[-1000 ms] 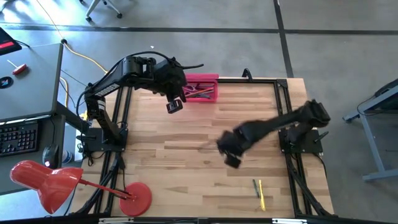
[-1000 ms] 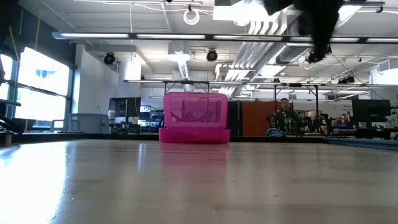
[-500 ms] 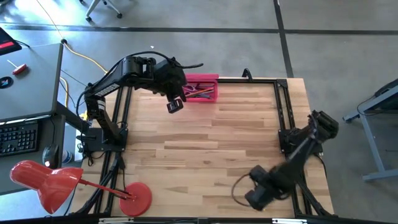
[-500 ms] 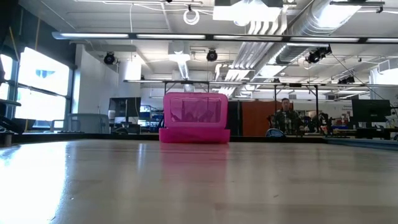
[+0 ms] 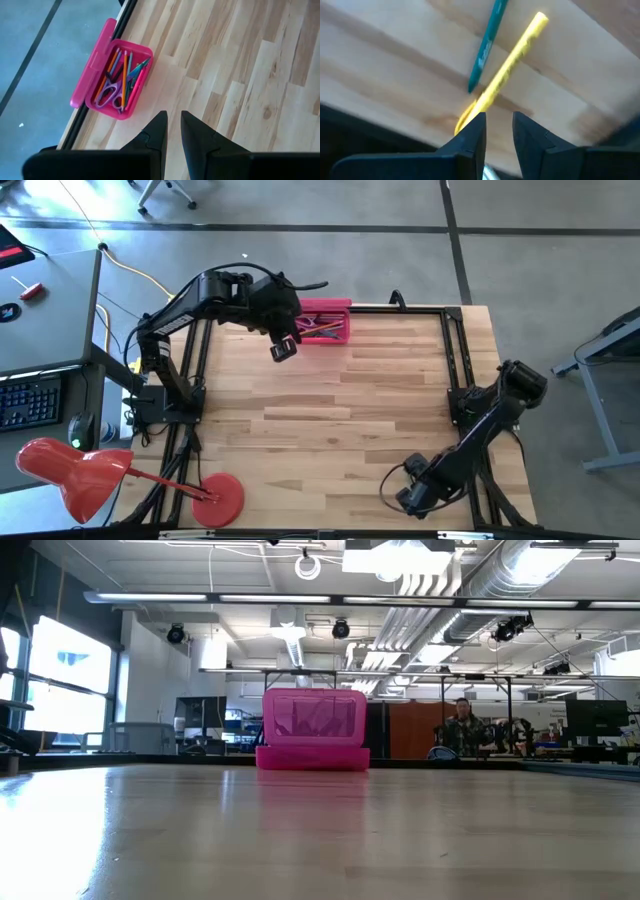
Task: Pick & place school supplies into a supply box
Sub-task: Put the yellow pen into the pink supply box
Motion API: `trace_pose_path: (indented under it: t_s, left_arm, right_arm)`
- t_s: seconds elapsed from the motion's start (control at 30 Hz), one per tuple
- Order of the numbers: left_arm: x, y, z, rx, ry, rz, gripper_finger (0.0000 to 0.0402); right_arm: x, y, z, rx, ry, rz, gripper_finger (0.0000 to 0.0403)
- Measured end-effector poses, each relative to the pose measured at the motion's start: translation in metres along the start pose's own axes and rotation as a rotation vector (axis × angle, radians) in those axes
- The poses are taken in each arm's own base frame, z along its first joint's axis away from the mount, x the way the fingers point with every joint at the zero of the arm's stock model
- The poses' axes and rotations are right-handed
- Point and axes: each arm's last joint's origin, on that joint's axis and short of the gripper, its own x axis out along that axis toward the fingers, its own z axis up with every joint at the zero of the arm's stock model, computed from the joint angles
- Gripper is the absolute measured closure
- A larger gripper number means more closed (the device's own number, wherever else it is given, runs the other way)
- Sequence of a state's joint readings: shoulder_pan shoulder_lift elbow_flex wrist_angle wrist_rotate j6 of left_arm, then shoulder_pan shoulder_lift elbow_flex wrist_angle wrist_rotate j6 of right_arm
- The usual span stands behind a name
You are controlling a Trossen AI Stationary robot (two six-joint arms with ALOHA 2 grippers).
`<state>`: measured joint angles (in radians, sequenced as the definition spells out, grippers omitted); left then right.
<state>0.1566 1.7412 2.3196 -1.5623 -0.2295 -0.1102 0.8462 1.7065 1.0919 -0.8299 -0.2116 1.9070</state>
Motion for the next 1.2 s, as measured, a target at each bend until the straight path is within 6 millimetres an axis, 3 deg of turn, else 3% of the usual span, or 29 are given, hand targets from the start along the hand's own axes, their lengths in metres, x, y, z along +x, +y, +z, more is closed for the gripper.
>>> trace_pose_path:
  t_s: [0.23, 0.57, 0.77, 1.0, 1.2]
  left_arm:
    - [0.000, 0.000, 0.000, 0.000, 0.000, 0.000, 0.0318]
    - [0.000, 0.000, 0.000, 0.000, 0.001, -0.001, 0.0318]
    - [0.000, 0.000, 0.000, 0.001, 0.002, -0.001, 0.0318]
    - [0.000, 0.000, 0.000, 0.002, 0.003, -0.001, 0.0318]
    - [0.000, 0.000, 0.000, 0.010, 0.004, -0.001, 0.0318]
  right_arm:
    - [0.027, -0.014, 0.018, 0.024, -0.005, -0.002, 0.0329]
    - [0.043, -0.028, 0.028, 0.045, -0.025, -0.013, 0.0332]
    - [0.046, -0.031, 0.030, 0.023, -0.026, -0.022, 0.0384]
    - [0.036, -0.026, 0.044, -0.032, -0.023, -0.044, 0.0379]
    - [0.004, -0.034, 0.083, -0.097, -0.177, -0.060, 0.0395]
